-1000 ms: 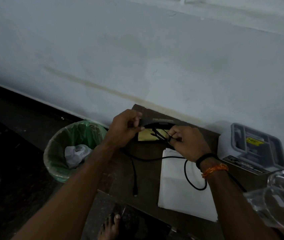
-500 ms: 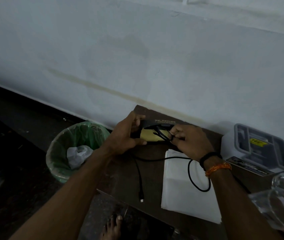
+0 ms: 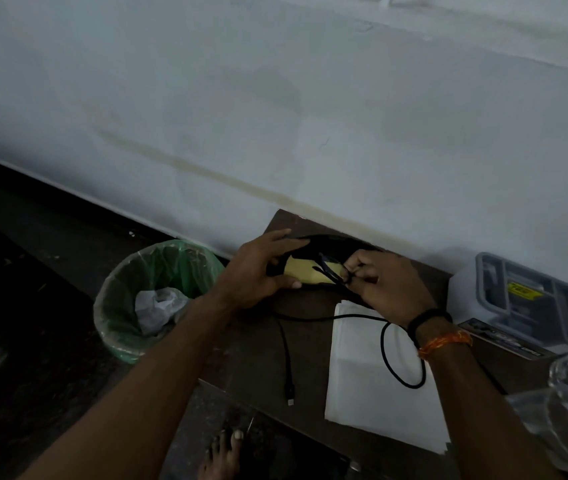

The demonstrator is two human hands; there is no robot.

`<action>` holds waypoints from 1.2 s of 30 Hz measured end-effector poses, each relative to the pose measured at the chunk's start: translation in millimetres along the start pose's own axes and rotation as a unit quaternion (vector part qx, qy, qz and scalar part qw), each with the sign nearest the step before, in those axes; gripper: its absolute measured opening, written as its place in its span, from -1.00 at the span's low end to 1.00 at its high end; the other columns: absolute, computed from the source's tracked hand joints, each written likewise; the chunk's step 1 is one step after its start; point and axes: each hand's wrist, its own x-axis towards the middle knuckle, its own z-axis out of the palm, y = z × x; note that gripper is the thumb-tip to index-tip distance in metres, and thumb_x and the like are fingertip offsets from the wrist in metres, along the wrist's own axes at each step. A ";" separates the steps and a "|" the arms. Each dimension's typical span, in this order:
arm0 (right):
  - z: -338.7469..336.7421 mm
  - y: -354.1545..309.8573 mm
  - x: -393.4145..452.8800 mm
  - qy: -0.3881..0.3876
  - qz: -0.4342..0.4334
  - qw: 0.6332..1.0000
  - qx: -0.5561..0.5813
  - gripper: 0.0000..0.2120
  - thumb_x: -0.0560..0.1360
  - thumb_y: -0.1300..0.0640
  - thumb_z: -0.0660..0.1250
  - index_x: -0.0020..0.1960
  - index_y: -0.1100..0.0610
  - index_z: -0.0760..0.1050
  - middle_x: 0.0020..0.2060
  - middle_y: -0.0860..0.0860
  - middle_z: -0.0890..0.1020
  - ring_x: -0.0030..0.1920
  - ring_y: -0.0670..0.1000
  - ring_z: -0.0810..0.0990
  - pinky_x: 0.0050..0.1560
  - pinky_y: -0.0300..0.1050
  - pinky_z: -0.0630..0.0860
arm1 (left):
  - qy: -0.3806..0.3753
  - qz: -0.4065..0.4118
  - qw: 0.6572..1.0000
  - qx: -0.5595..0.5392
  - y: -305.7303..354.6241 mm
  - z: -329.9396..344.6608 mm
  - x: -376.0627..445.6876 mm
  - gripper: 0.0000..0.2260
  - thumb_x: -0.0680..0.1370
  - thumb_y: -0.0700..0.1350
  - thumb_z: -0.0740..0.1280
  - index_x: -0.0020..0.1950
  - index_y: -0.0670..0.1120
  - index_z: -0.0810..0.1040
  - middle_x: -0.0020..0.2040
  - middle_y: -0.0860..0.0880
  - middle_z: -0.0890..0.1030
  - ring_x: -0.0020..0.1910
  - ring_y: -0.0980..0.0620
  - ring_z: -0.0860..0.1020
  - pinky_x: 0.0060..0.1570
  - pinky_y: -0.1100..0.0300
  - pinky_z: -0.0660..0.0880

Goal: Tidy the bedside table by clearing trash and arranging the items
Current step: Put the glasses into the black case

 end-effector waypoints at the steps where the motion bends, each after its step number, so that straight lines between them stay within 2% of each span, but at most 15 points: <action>1: 0.6 -0.2 0.4 0.004 -0.001 1.000 -0.003 -0.84 0.43 0.20 0.42 -0.15 -0.07 0.58 -0.27 -0.16 0.69 -0.20 -0.24 0.63 -0.18 -0.27 0.51 | 0.000 0.002 1.000 -0.004 -0.2 0.2 0.8 -0.32 0.34 0.00 0.58 0.42 0.11 0.43 0.46 -0.02 0.38 0.39 0.07 0.40 0.21 0.13 0.53; 7: 9.0 -5.6 5.0 0.108 -0.033 0.992 -0.059 -0.88 0.44 0.17 0.42 -0.03 0.03 0.66 -0.14 -0.09 0.70 -0.12 -0.13 0.64 0.01 -0.18 0.61 | -0.021 0.005 1.000 -0.006 -5.6 2.1 3.0 -0.21 0.27 0.01 0.62 0.45 0.09 0.38 0.38 0.02 0.41 0.24 0.07 0.49 0.16 0.19 0.53; 10: 16.9 -8.7 5.7 0.149 -0.050 0.983 -0.098 -0.83 0.44 0.16 0.42 0.02 0.07 0.66 -0.06 -0.03 0.70 -0.07 -0.04 0.64 0.02 -0.08 0.61 | -0.024 0.007 1.000 -0.005 -5.9 3.3 4.0 -0.17 0.25 -0.04 0.63 0.46 0.08 0.37 0.35 0.03 0.40 0.21 0.09 0.47 0.10 0.32 0.48; 14: 29.8 -12.2 8.0 0.195 -0.071 0.963 -0.170 -0.83 0.43 0.18 0.42 0.01 0.08 0.68 -0.07 0.00 0.67 -0.03 0.04 0.58 0.00 -0.11 0.52 | -0.030 0.005 0.999 0.011 -6.0 4.3 4.2 -0.14 0.22 -0.08 0.64 0.47 0.06 0.35 0.33 0.04 0.39 0.17 0.13 0.44 0.04 0.43 0.39; 22: 44.0 -8.6 15.6 0.190 -0.031 0.962 -0.192 -0.84 0.39 0.15 0.43 -0.04 0.02 0.68 -0.18 -0.04 0.68 -0.01 0.09 0.48 0.00 0.04 0.51 | -0.036 0.008 0.999 0.022 -6.8 5.9 4.6 -0.14 0.23 -0.08 0.63 0.47 0.05 0.34 0.33 0.03 0.37 0.18 0.13 0.41 0.04 0.49 0.35; 25: 44.4 -10.4 16.4 0.183 -0.022 0.966 -0.184 -0.83 0.42 0.16 0.43 -0.01 0.02 0.68 -0.16 -0.04 0.68 -0.03 0.09 0.45 -0.07 -0.03 0.48 | -0.039 0.006 0.999 0.025 -6.2 6.9 5.1 -0.14 0.23 -0.09 0.63 0.47 0.06 0.34 0.33 0.03 0.36 0.20 0.14 0.40 0.04 0.50 0.35; 29: 46.4 -14.1 17.7 0.159 -0.010 0.978 -0.138 -0.81 0.43 0.19 0.43 0.04 0.05 0.66 -0.06 0.01 0.65 -0.03 0.05 0.59 -0.03 -0.10 0.54 | -0.042 0.002 0.999 0.029 -4.2 7.9 6.7 -0.13 0.22 -0.12 0.64 0.47 0.07 0.34 0.34 0.03 0.36 0.19 0.13 0.40 0.01 0.55 0.33; 36: 42.4 -18.5 19.6 0.139 0.018 0.986 -0.085 -0.72 0.34 0.24 0.41 0.04 0.10 0.66 -0.06 0.03 0.63 -0.08 0.04 0.60 -0.05 -0.11 0.57 | -0.043 0.004 0.998 0.043 -4.8 8.7 8.3 -0.12 0.21 -0.09 0.64 0.47 0.07 0.34 0.36 0.02 0.35 0.23 0.09 0.41 0.03 0.56 0.30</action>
